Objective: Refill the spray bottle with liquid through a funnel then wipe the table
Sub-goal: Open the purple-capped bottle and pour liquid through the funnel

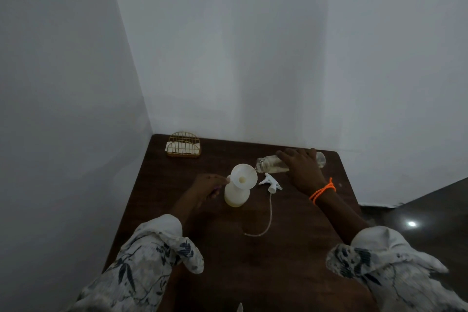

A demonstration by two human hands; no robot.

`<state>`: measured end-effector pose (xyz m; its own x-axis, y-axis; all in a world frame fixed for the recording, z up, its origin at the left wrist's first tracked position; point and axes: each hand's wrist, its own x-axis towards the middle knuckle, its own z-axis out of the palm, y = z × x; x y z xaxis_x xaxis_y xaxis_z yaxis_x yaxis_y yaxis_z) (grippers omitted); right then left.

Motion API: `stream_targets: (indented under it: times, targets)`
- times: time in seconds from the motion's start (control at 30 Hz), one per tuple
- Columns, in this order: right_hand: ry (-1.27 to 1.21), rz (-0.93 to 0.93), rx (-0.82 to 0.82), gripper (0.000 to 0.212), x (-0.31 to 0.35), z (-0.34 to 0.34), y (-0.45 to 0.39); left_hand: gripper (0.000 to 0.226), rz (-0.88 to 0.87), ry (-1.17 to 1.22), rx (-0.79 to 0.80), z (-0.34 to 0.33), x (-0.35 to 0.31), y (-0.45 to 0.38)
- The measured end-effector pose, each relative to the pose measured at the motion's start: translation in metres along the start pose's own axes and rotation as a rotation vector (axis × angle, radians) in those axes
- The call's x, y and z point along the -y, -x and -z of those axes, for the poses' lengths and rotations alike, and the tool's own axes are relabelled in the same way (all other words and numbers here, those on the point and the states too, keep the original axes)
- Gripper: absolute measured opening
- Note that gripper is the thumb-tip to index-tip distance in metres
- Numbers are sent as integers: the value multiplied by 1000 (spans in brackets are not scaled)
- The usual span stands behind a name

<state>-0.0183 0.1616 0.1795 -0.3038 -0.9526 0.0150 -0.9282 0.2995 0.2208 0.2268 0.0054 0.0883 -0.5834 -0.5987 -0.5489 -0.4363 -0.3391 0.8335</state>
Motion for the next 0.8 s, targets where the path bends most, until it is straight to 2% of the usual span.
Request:
stream_targets:
  times: [0.8]
  targets:
    - [-18,0,14,55,7,2,0,14,2,-16,5,1,5,-6]
